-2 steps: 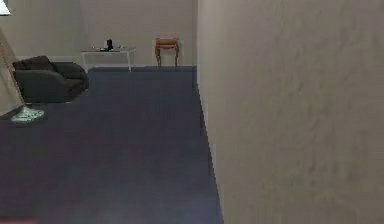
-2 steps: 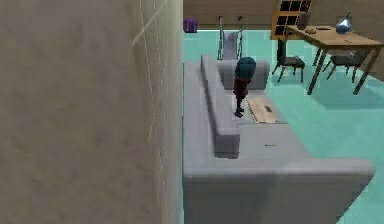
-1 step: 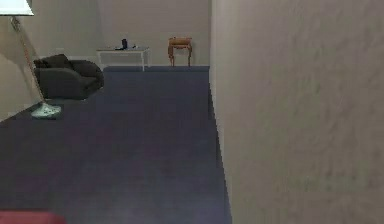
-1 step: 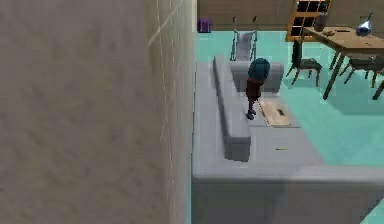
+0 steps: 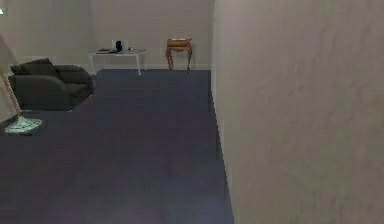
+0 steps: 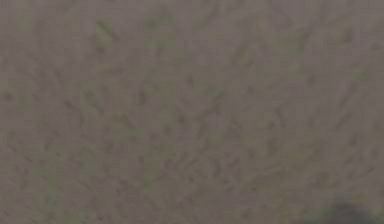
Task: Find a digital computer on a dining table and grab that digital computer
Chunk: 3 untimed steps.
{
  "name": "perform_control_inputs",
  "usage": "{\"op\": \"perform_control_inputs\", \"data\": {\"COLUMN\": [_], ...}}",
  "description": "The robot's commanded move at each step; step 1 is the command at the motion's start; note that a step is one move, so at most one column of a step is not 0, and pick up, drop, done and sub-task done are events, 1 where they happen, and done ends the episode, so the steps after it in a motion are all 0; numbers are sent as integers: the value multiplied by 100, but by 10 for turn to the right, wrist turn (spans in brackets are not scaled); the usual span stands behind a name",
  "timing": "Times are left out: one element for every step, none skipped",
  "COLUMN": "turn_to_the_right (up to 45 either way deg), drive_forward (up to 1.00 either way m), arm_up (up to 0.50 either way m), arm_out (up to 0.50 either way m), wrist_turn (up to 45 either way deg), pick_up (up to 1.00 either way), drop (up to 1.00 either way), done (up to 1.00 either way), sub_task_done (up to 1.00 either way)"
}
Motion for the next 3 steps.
{"op": "perform_control_inputs", "data": {"turn_to_the_right": [-90, 0, 0], "drive_forward": [0, 100, 100], "arm_up": [0, 0, 0], "arm_out": [0, 0, 0], "wrist_turn": [0, 0, 0], "pick_up": [0, 0, 0], "drop": [0, 0, 0], "done": [0, 0, 0], "sub_task_done": [0, 0, 0]}}
